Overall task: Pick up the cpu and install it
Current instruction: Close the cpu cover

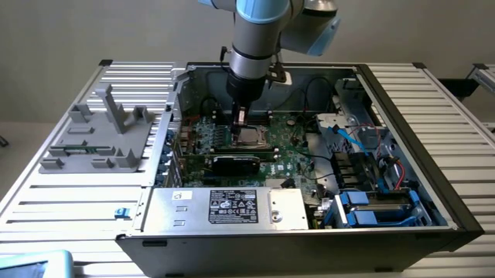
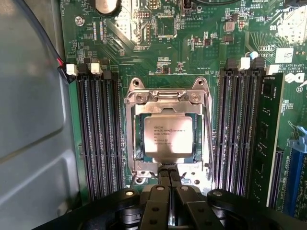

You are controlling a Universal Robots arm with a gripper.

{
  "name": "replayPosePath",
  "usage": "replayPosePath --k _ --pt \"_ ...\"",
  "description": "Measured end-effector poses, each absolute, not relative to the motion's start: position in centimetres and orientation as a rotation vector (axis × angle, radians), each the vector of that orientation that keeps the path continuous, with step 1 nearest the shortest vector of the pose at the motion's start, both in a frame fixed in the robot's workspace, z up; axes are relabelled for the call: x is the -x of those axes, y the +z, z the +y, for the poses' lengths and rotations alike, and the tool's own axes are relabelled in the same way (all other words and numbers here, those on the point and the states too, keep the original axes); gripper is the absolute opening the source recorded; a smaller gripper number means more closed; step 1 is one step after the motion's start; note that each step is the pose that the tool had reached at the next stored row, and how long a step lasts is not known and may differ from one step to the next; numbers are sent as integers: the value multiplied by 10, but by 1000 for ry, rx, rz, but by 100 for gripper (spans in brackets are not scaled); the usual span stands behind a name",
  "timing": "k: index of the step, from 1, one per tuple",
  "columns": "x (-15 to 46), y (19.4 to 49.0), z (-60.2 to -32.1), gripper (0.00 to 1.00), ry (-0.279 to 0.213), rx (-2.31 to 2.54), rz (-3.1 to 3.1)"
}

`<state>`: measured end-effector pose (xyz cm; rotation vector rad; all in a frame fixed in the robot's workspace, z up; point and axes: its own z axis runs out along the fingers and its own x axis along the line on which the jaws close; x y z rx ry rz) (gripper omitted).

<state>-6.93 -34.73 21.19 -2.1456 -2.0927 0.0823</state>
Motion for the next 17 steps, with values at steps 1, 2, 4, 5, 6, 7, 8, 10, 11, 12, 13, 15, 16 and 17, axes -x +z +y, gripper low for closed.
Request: replayPosePath --k 1,2,4,5,6,7,8,10,11,12,13,15,16,17 --pt "70 211 -347 12 81 2146 -2093" --pt "70 211 -347 12 81 2147 -2093" --pt "70 210 -347 12 80 2147 -2094" --pt "70 210 -347 12 79 2147 -2095" --pt "70 210 -347 12 78 2148 -2095" --pt "70 209 -347 12 76 2149 -2096" --pt "71 209 -347 12 75 2149 -2096" --pt "71 208 -347 12 74 2149 -2097" --pt "71 208 -347 12 74 2150 -2097" --pt "72 208 -347 12 73 2150 -2097" --pt "72 207 -347 12 73 2150 -2097" --pt "72 207 -347 12 71 2151 -2098" --pt "72 206 -347 12 71 2151 -2098" --pt "72 206 -347 12 70 2152 -2099"
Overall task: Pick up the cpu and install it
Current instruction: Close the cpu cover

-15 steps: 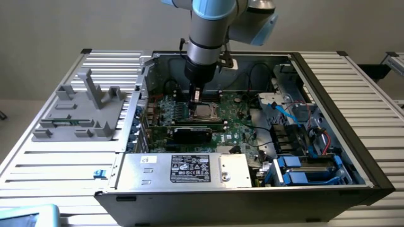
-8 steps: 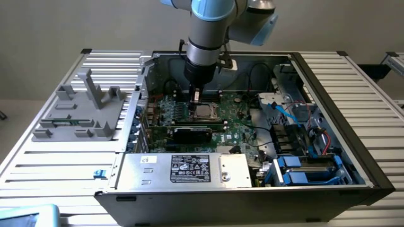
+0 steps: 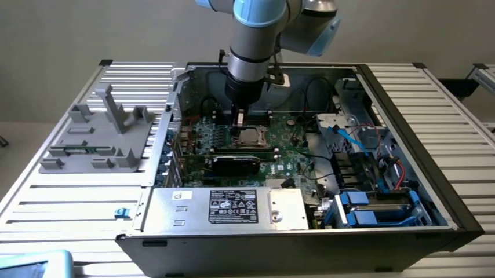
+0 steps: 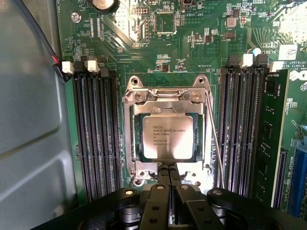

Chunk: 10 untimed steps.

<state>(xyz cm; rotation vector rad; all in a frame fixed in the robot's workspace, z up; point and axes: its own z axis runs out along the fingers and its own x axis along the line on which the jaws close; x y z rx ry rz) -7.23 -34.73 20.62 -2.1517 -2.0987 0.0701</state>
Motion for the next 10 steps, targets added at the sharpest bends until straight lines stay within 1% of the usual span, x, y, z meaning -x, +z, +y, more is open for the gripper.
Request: replayPosePath --k 10 --pt "73 204 -347 12 65 2155 -2101"
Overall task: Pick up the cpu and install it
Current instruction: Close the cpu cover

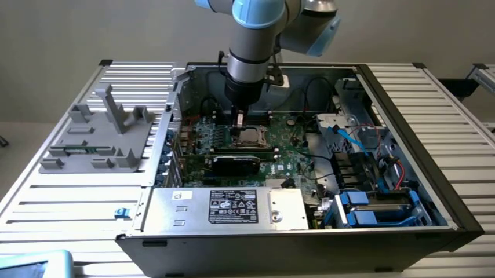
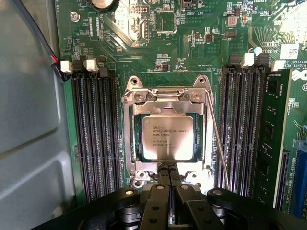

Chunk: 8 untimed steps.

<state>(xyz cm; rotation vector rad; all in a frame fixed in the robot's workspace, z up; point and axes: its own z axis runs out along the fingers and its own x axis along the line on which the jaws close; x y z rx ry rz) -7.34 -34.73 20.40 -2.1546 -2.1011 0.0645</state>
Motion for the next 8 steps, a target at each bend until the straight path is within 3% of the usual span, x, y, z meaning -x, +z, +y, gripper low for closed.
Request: replayPosePath --k 8 --pt "73 204 -347 12 64 2155 -2101"
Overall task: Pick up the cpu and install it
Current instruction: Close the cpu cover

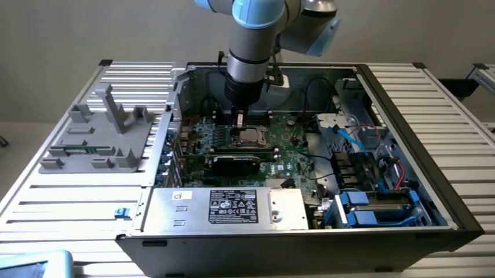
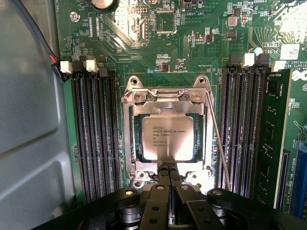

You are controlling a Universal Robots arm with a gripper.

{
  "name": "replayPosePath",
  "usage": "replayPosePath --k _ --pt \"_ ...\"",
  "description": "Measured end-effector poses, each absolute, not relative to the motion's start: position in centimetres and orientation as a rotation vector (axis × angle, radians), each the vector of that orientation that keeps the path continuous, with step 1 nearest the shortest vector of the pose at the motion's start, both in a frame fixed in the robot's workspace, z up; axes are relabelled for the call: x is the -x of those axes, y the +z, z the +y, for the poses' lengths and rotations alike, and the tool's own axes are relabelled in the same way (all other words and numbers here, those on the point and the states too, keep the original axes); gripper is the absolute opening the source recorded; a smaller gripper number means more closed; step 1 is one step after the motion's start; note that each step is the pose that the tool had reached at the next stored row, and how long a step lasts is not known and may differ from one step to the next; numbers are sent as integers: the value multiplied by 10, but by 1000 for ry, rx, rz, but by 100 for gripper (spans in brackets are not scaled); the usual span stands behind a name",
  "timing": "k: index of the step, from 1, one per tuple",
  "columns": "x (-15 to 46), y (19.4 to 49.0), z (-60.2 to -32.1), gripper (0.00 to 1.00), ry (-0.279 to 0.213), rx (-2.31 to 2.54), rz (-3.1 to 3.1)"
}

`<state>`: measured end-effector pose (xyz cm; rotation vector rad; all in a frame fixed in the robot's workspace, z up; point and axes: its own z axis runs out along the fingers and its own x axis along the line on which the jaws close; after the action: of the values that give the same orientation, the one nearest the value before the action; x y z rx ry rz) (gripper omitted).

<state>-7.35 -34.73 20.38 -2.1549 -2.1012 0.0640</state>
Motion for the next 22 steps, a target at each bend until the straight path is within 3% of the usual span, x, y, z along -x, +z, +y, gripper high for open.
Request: replayPosePath --k 11,22 --pt "80 205 -347 12 58 2158 -2104" --pt "92 230 -347 12 40 2165 -2112"
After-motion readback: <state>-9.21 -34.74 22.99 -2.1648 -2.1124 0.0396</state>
